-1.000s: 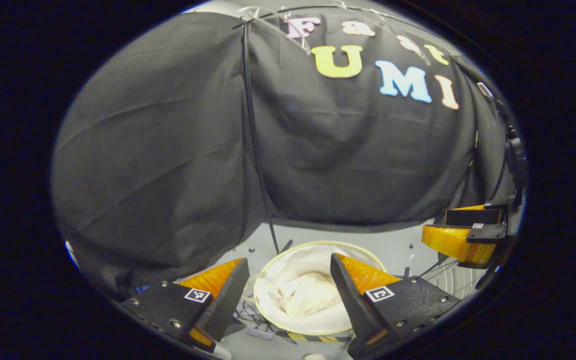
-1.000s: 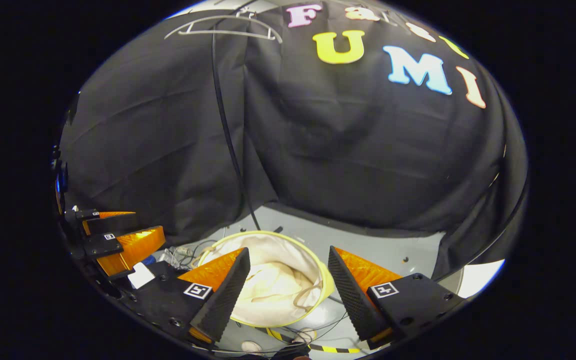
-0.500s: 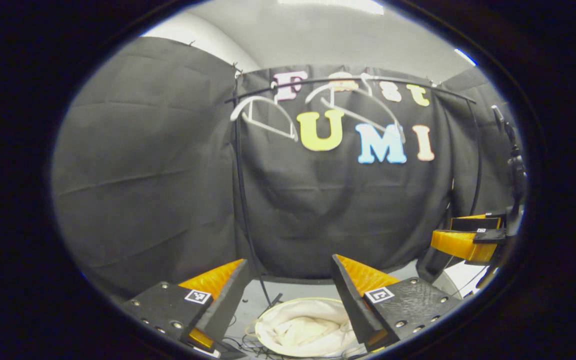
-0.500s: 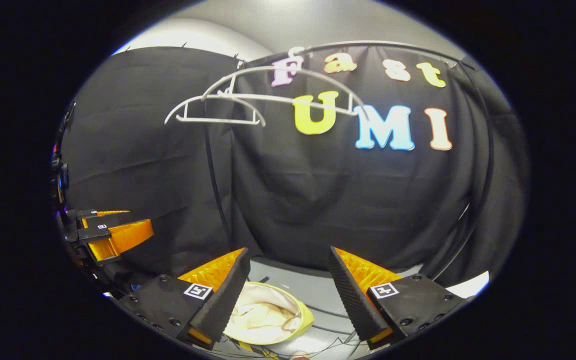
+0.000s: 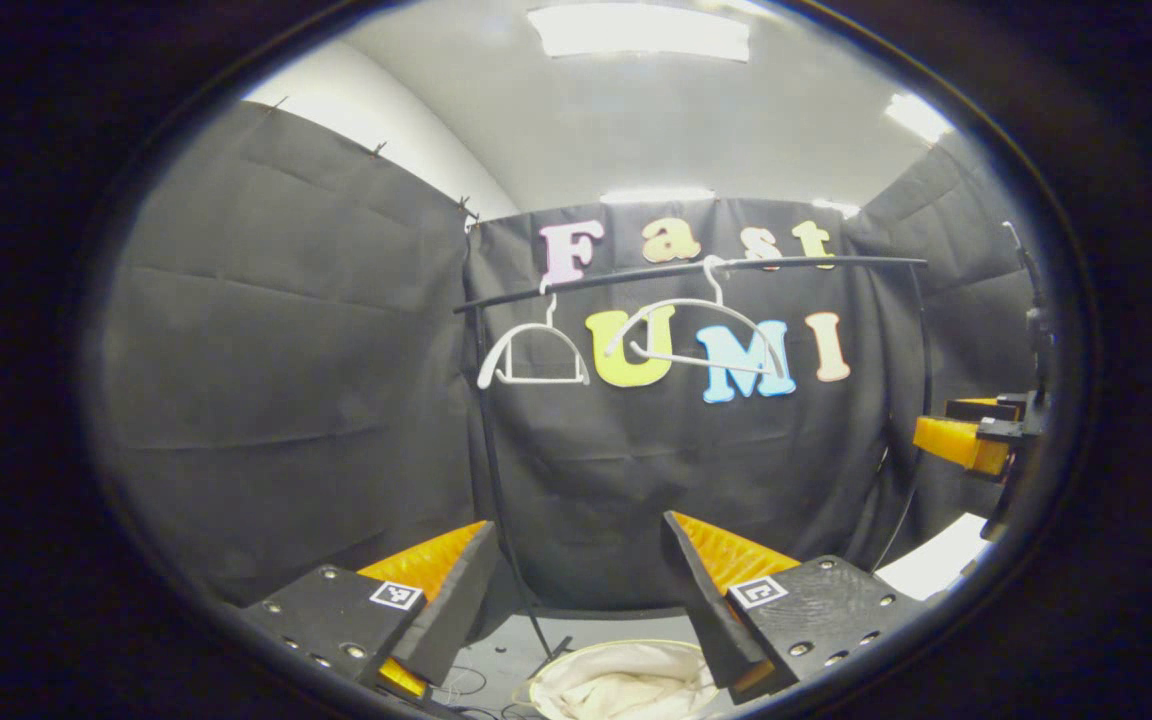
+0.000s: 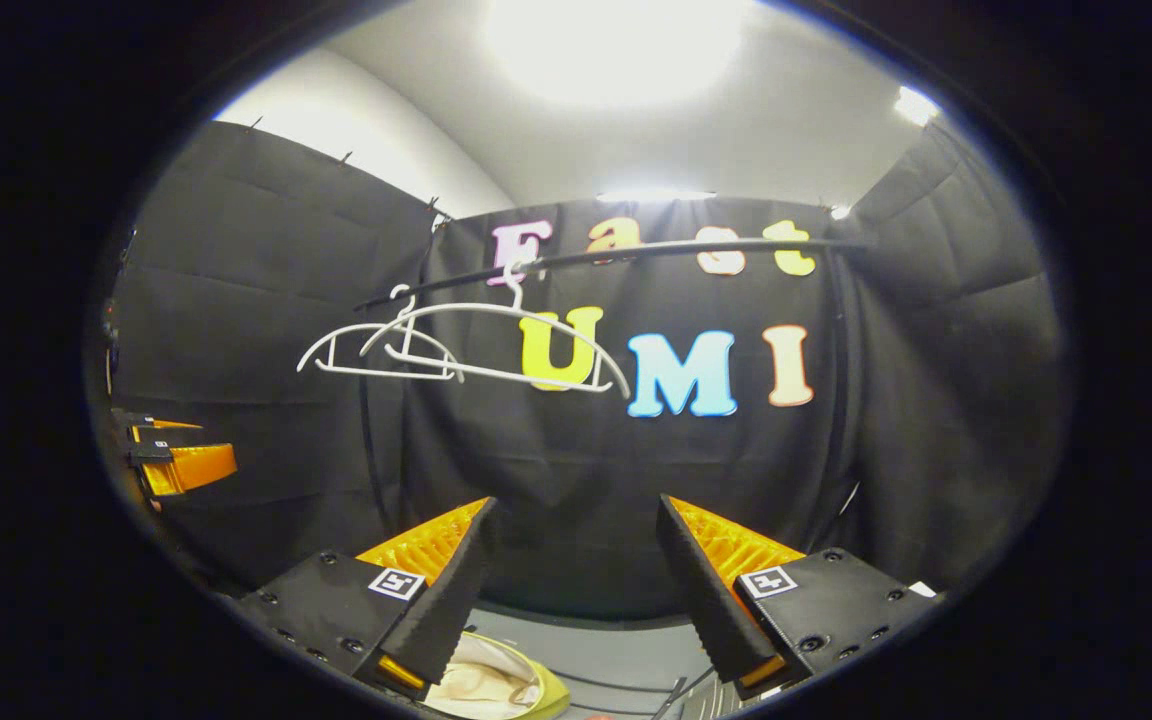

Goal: Grasp the clothes on the hanger with both hands and then place them into the laundry hamper below.

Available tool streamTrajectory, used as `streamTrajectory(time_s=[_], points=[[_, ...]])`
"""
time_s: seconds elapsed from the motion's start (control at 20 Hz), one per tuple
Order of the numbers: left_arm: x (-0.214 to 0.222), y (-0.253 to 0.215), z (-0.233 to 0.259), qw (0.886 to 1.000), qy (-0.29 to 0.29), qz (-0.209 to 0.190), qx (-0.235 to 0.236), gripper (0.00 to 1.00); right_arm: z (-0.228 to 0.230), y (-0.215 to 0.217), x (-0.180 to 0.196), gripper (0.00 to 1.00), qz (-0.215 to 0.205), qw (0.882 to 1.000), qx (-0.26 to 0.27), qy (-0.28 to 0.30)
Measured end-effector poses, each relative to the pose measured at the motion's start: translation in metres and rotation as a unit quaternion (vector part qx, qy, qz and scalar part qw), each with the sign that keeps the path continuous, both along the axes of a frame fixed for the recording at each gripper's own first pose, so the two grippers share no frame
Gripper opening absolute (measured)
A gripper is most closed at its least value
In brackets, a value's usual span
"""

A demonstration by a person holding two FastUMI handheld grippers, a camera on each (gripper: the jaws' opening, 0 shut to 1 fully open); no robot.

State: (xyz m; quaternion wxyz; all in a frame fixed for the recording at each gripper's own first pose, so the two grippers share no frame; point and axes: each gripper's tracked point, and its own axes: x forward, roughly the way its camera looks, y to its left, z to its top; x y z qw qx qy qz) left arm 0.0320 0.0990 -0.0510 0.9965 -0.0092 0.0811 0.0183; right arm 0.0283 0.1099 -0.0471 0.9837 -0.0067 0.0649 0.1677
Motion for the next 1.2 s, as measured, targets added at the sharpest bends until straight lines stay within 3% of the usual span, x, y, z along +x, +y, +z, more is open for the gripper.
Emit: streamTrajectory(time_s=[0.45,0.6,0.65,0.8,0.9,0.95,1.15,1.2], points=[[-0.014,-0.027,0.017,0.998,-0.054,-0.032,0.002,0.95,-0.004,-0.060,-0.030,0.94,-0.082,0.997,0.007,-0.006],[-0.019,-0.018,0.016,0.998,-0.059,-0.032,0.008,0.95,0.003,-0.079,-0.035,0.99,-0.097,0.995,0.006,-0.011],[-0.020,-0.012,0.013,0.998,-0.056,-0.030,0.007,0.95,0.005,-0.087,-0.032,0.94,-0.104,0.994,0.003,-0.016],[-0.025,-0.002,0.013,0.998,-0.055,-0.024,-0.002,0.95,0.007,-0.110,-0.030,0.94,-0.126,0.992,-0.015,-0.025],[-0.024,0.000,0.017,0.998,-0.061,-0.020,0.000,0.94,0.006,-0.117,-0.029,0.94,-0.133,0.991,-0.014,-0.018],[-0.023,-0.001,0.016,0.998,-0.061,-0.020,0.005,0.95,0.006,-0.119,-0.027,0.99,-0.134,0.991,-0.011,-0.015],[-0.017,-0.004,0.015,0.998,-0.062,-0.017,0.010,0.95,0.004,-0.127,-0.021,0.95,-0.143,0.990,-0.006,-0.011],[-0.016,-0.003,0.013,0.998,-0.061,-0.015,0.009,0.95,0.002,-0.128,-0.019,0.99,-0.143,0.990,-0.006,-0.008]])
